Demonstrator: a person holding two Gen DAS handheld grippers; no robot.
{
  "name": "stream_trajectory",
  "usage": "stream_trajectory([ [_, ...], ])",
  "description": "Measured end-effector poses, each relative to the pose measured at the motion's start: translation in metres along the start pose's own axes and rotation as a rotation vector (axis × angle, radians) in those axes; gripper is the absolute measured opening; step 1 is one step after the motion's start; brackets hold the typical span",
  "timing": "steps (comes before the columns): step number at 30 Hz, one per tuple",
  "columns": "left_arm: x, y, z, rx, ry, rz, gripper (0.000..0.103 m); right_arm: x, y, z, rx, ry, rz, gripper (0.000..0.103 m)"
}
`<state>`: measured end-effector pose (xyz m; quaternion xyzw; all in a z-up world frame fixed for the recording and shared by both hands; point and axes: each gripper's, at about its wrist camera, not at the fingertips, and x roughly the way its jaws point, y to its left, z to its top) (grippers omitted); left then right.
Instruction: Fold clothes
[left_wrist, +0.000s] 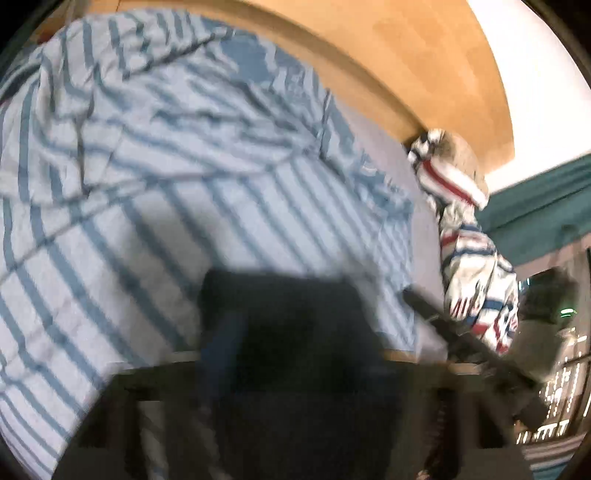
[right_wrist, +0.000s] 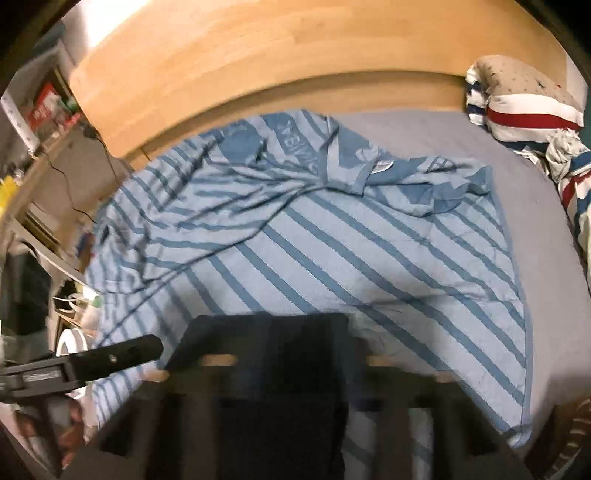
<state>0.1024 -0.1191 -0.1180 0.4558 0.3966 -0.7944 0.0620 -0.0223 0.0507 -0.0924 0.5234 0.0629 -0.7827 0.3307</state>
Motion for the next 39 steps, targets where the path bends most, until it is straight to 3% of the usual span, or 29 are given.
stream_trajectory([
  [3,0.025,-0.012,0.009,0.027,0.007,0.027,0.015,0.033,-0.003,0.004,0.041,0.089,0.102,0.028],
  [5,0.055,-0.007,0.005,0.057,0.047,0.094,0.015,0.056,-0.011,-0.002,0.066,0.151,0.106,0.029],
  [6,0.064,-0.001,0.002,0.051,0.056,0.113,0.009,0.067,-0.017,-0.008,0.069,0.173,0.093,0.026],
  [10,0.074,0.022,-0.009,0.023,0.023,0.057,0.009,0.099,-0.046,-0.031,0.119,0.233,0.067,0.026],
  [15,0.051,0.015,-0.009,0.009,0.018,0.0,0.007,0.071,-0.065,-0.036,0.22,0.155,0.176,0.03],
  [18,0.014,0.002,-0.028,0.071,-0.003,-0.07,0.007,0.028,-0.046,-0.036,0.114,0.087,0.227,0.03],
  [20,0.007,-0.001,-0.046,0.11,0.002,-0.057,0.007,0.01,-0.027,-0.043,0.02,0.09,0.257,0.031],
  [23,0.017,0.007,-0.069,0.118,0.018,0.015,0.007,0.019,-0.018,-0.065,-0.047,0.15,0.213,0.03],
  [25,0.035,0.019,-0.079,0.072,0.029,0.009,0.007,0.034,-0.022,-0.078,-0.053,0.169,0.178,0.026],
  [30,0.043,0.029,-0.085,0.0,-0.013,-0.025,0.005,0.048,-0.035,-0.097,-0.041,0.077,0.19,0.025],
  [33,0.019,0.014,-0.085,0.077,-0.023,-0.065,0.005,0.021,-0.034,-0.094,-0.074,0.025,0.227,0.027],
  [36,-0.006,-0.001,-0.097,0.185,0.001,-0.175,0.005,-0.014,-0.022,-0.102,-0.191,-0.025,0.266,0.03],
  [39,-0.012,-0.005,-0.119,0.267,0.051,-0.14,0.005,-0.032,-0.024,-0.12,-0.204,-0.015,0.338,0.033],
])
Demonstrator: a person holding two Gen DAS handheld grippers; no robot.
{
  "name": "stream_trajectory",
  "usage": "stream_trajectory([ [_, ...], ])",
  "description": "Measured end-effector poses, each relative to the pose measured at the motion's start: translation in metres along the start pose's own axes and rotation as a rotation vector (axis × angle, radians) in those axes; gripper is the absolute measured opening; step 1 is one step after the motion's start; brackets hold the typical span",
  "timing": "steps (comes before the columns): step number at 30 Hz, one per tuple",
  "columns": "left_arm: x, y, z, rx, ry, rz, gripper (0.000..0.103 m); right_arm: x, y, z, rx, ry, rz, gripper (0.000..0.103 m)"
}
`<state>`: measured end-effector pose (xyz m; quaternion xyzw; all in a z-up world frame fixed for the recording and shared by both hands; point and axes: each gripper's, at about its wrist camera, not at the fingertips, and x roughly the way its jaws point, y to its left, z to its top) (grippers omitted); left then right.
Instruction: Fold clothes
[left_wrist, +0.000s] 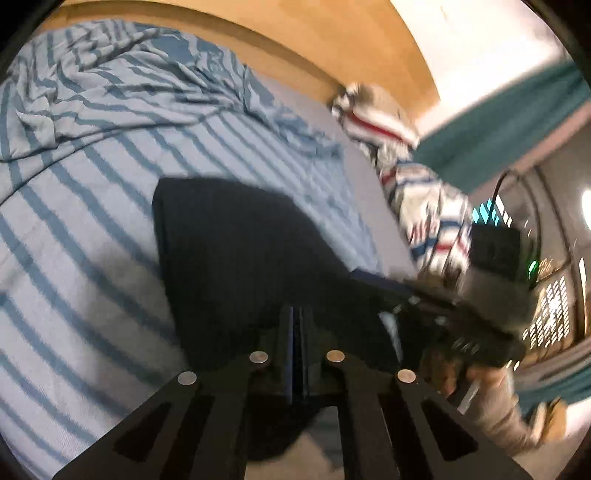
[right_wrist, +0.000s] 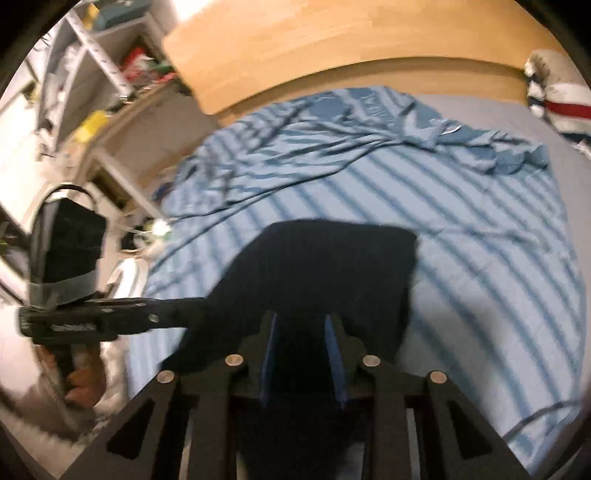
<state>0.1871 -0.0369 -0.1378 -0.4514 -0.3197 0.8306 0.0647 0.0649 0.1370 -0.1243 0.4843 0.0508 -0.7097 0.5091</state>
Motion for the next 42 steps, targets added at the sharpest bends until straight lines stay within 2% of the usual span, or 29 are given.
stream_trajectory([
  [2,0.014,0.008,-0.012,-0.029,0.035,0.036,0.005,0.0,0.001,-0.014,-0.007,0.014,0.003,0.033],
  [4,0.028,0.021,-0.022,-0.08,0.067,0.053,0.005,0.011,-0.003,-0.03,-0.003,0.05,-0.035,0.03],
  [7,0.038,0.036,-0.029,-0.18,0.083,0.012,0.004,0.03,-0.016,-0.048,0.033,0.091,-0.089,0.029],
  [8,0.034,0.034,-0.027,-0.181,0.085,0.017,0.004,0.027,-0.018,-0.047,0.059,0.078,-0.073,0.029],
  [10,0.02,0.017,-0.022,-0.093,0.066,0.018,0.004,0.016,-0.017,-0.044,0.087,0.05,-0.041,0.03],
  [12,0.011,0.002,-0.021,-0.014,0.064,-0.015,0.004,0.001,-0.001,-0.037,0.017,0.018,-0.009,0.034],
  [14,0.01,-0.011,-0.024,0.035,0.101,-0.058,0.005,-0.009,0.014,-0.032,-0.035,0.016,0.058,0.035],
  [16,0.025,-0.016,-0.026,0.068,0.162,-0.008,0.005,-0.004,0.023,-0.033,-0.056,0.046,0.086,0.035],
  [18,0.043,-0.009,-0.031,0.04,0.232,0.068,0.004,0.012,0.025,-0.042,-0.072,0.115,0.035,0.032],
  [20,0.056,0.003,-0.036,-0.045,0.288,0.062,0.003,0.039,0.019,-0.054,-0.058,0.223,-0.05,0.028],
  [21,0.061,0.007,-0.038,-0.078,0.309,0.061,0.003,0.045,0.019,-0.058,-0.058,0.249,-0.077,0.026],
  [23,0.056,0.002,-0.038,-0.056,0.296,0.077,0.003,0.046,0.025,-0.06,-0.074,0.251,-0.101,0.027],
  [26,0.042,-0.011,-0.033,-0.006,0.27,0.098,0.003,0.027,0.036,-0.054,-0.1,0.206,-0.051,0.033],
  [31,0.03,-0.009,-0.027,-0.03,0.249,0.119,0.003,0.013,0.022,-0.049,0.008,0.192,-0.03,0.035],
  [34,0.046,0.001,-0.031,-0.075,0.301,0.142,0.003,0.021,0.005,-0.061,0.086,0.211,-0.051,0.034],
  [38,0.079,0.019,-0.044,-0.159,0.404,0.128,0.003,0.041,0.005,-0.07,0.087,0.27,-0.107,0.034],
  [39,0.081,0.023,-0.045,-0.183,0.414,0.131,0.003,0.042,0.005,-0.071,0.086,0.277,-0.113,0.034],
  [42,0.068,0.015,-0.039,-0.162,0.398,0.09,0.003,0.039,0.007,-0.068,0.089,0.289,-0.109,0.034],
])
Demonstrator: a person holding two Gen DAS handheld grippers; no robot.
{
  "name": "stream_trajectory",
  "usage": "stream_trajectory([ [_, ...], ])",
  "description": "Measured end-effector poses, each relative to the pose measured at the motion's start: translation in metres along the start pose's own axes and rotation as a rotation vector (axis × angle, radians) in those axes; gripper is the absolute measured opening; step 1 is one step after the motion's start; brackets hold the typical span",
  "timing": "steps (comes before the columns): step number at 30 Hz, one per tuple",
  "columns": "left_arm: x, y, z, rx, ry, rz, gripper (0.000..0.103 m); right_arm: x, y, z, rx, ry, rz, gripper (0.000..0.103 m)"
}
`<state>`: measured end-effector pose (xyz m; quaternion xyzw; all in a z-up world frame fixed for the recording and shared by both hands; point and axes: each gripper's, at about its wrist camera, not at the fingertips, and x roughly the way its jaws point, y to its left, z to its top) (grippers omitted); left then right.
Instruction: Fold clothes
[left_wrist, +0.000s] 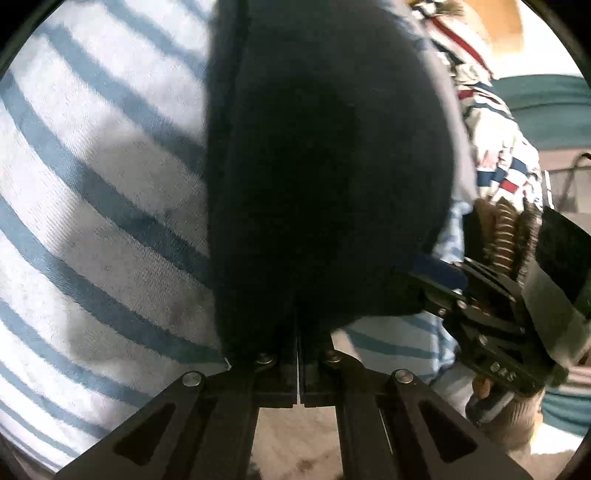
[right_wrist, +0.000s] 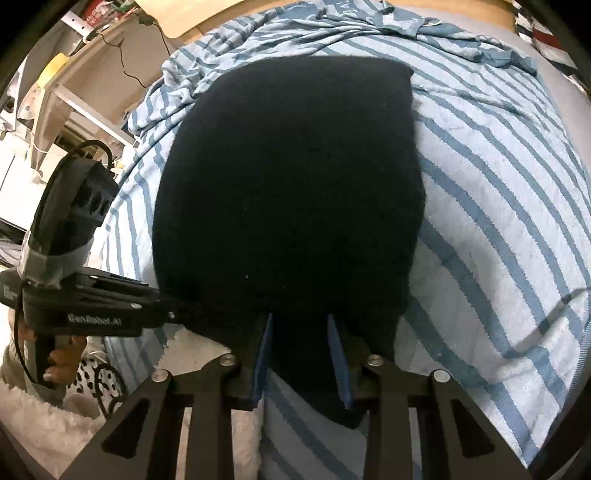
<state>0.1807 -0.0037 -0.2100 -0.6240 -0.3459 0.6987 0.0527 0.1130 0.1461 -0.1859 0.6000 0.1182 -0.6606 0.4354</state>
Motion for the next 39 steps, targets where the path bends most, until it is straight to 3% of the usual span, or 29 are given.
stream_trajectory([
  [3,-0.032,-0.018,-0.008,0.138,-0.059,-0.087,0.003,-0.026,0.0,0.009,0.029,-0.042,0.091,0.037],
  [5,-0.057,-0.028,-0.013,0.212,-0.135,-0.19,0.003,-0.046,-0.004,0.017,0.068,-0.121,0.193,0.039],
  [7,-0.067,-0.038,-0.008,0.227,-0.191,-0.256,0.003,-0.057,-0.007,0.022,0.094,-0.172,0.236,0.04],
  [9,-0.07,-0.04,-0.001,0.2,-0.227,-0.207,0.003,-0.053,-0.01,0.027,0.114,-0.155,0.173,0.041],
  [12,-0.052,-0.018,0.008,0.075,-0.164,-0.072,0.003,-0.033,-0.02,0.023,0.164,-0.061,0.111,0.039],
  [15,-0.026,0.015,0.006,-0.09,-0.079,-0.04,0.003,-0.014,-0.029,0.014,0.201,0.01,0.085,0.038],
  [18,-0.016,0.036,-0.001,-0.16,-0.059,-0.075,0.003,-0.003,-0.033,0.01,0.218,0.024,0.097,0.038],
  [22,-0.046,0.042,-0.01,-0.172,-0.115,-0.069,0.003,-0.02,-0.04,0.011,0.27,-0.022,0.148,0.039],
  [27,-0.098,0.039,-0.018,-0.151,-0.288,-0.067,0.003,-0.057,-0.044,0.019,0.314,-0.172,0.195,0.059],
  [29,-0.11,0.033,-0.018,-0.108,-0.33,-0.086,0.003,-0.065,-0.044,0.023,0.295,-0.207,0.186,0.059],
  [35,-0.08,0.014,-0.026,0.024,-0.167,-0.16,0.003,-0.051,-0.029,0.03,0.22,-0.16,0.236,0.058],
  [36,-0.075,0.018,-0.028,0.011,-0.143,-0.192,0.01,-0.046,-0.026,0.031,0.214,-0.147,0.226,0.058],
  [38,-0.068,0.028,-0.034,-0.041,-0.113,-0.25,0.043,-0.04,-0.027,0.031,0.223,-0.136,0.229,0.058],
  [39,-0.067,0.032,-0.037,-0.063,-0.116,-0.262,0.07,-0.038,-0.029,0.032,0.23,-0.134,0.234,0.058],
])
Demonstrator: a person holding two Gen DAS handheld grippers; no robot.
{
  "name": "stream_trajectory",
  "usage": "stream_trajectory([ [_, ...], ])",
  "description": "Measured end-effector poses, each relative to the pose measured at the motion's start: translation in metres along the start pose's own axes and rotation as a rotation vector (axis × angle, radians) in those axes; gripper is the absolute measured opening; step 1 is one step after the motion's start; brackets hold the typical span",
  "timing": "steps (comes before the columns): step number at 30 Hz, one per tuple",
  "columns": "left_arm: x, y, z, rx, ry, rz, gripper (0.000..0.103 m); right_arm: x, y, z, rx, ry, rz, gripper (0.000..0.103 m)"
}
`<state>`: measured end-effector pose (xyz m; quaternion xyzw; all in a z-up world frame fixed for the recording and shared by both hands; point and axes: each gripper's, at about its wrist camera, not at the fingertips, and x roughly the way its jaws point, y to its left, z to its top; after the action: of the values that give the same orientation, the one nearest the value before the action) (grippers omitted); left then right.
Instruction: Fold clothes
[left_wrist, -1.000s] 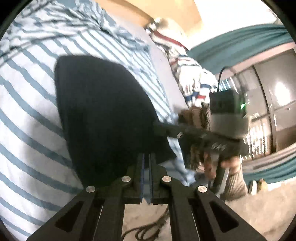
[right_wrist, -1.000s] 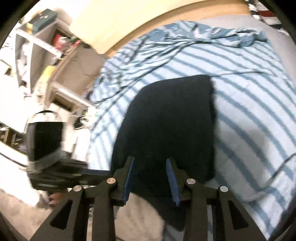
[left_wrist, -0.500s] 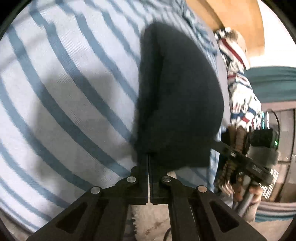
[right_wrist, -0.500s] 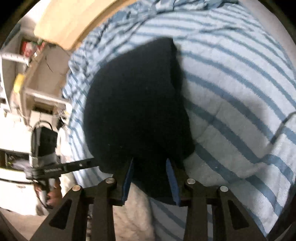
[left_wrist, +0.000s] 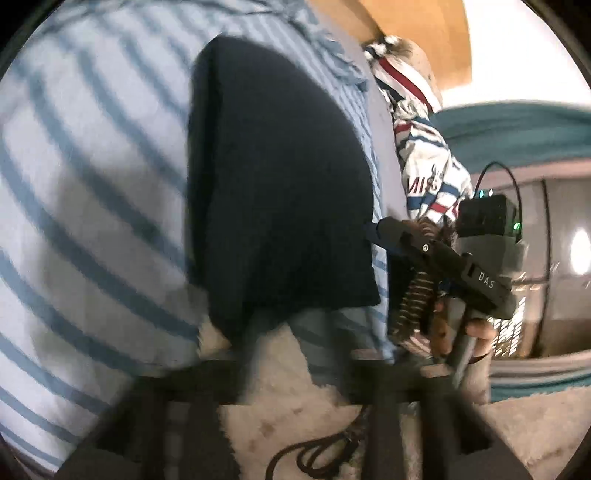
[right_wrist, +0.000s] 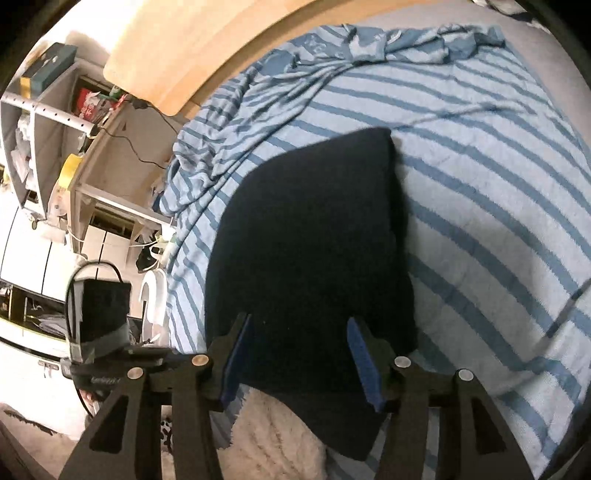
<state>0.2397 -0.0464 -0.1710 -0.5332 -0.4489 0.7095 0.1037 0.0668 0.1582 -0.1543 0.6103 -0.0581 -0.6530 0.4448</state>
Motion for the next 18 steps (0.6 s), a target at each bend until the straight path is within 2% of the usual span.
stream_trajectory([
  [1,0.0,0.004,-0.002,-0.018,-0.011,-0.011,0.078,0.001,-0.002,0.0,0.008,-0.001,0.007,0.058],
  [4,0.001,0.017,-0.008,-0.073,-0.037,-0.039,0.078,-0.004,-0.006,0.001,0.028,-0.029,0.016,0.058],
  [6,0.004,0.032,-0.009,-0.138,-0.035,-0.01,0.078,-0.009,-0.008,0.004,0.047,-0.069,0.023,0.058],
  [11,0.018,0.044,-0.012,-0.157,-0.022,-0.217,0.077,-0.014,-0.012,0.011,0.085,-0.138,0.103,0.061],
  [12,0.025,0.043,-0.011,-0.148,-0.013,-0.244,0.072,-0.013,-0.011,0.012,0.085,-0.135,0.11,0.061],
  [13,0.028,0.043,-0.012,-0.146,-0.021,-0.243,0.06,-0.012,-0.011,0.012,0.085,-0.132,0.117,0.061],
  [14,0.031,0.043,-0.012,-0.145,-0.029,-0.243,0.054,-0.01,-0.01,0.013,0.085,-0.129,0.124,0.061],
  [16,0.03,0.046,-0.016,-0.155,-0.045,-0.255,0.023,-0.007,-0.004,0.012,0.052,-0.113,0.145,0.061],
  [18,0.029,0.048,-0.018,-0.162,-0.035,-0.245,0.015,-0.003,0.007,0.01,-0.004,-0.094,0.162,0.061],
])
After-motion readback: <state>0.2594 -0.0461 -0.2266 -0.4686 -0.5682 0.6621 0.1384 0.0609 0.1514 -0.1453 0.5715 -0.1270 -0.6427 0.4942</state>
